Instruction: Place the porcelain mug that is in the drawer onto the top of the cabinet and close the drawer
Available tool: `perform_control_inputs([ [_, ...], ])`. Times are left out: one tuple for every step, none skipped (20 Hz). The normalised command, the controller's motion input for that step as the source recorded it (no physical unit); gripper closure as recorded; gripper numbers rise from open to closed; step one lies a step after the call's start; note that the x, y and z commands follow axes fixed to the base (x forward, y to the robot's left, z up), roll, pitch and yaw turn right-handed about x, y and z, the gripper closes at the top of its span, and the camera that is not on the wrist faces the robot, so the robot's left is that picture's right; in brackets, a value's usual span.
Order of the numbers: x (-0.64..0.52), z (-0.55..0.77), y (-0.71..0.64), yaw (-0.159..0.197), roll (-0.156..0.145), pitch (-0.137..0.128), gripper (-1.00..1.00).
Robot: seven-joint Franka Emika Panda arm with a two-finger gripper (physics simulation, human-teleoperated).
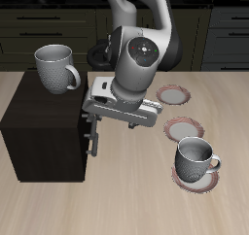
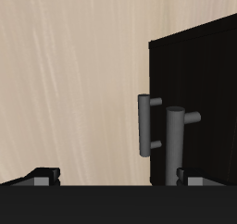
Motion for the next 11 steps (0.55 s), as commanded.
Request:
perform_control_inputs([
  [0.04, -0.1, -0.49, 0.012, -0.066, 0.015, -1.0],
  [0.09, -0.06, -1.24, -0.01, -0.194, -0.001, -1.0],
  [-0.02, 0.03, -0.51, 0.034, -0.066, -0.032, -1.0],
  [-0.03, -0.07, -0.61, -0.023, -0.103, 0.01, -1.0],
  [0.02, -0.07, -0.52, -0.021, -0.043, 0.015, -1.0],
  [0.01, -0.05, -0.43, 0.021, -0.077, 0.001, -1.0],
  [0.05, -0.21, -1.22, 0.052, -0.15, 0.011, -1.0],
  [0.02, -0.14, -0.5, -0.027, -0.086, 0.027, -1.0],
  [-0.01, -0.05, -0.2, 0.05, -0.039, -0.01, -1.0],
  [-0.01, -0.12, -0.35, -0.008, -0.021, 0.034, -1.0],
  [-0.04, 0.04, -0.19, -0.034, -0.039, 0.002, -1.0],
])
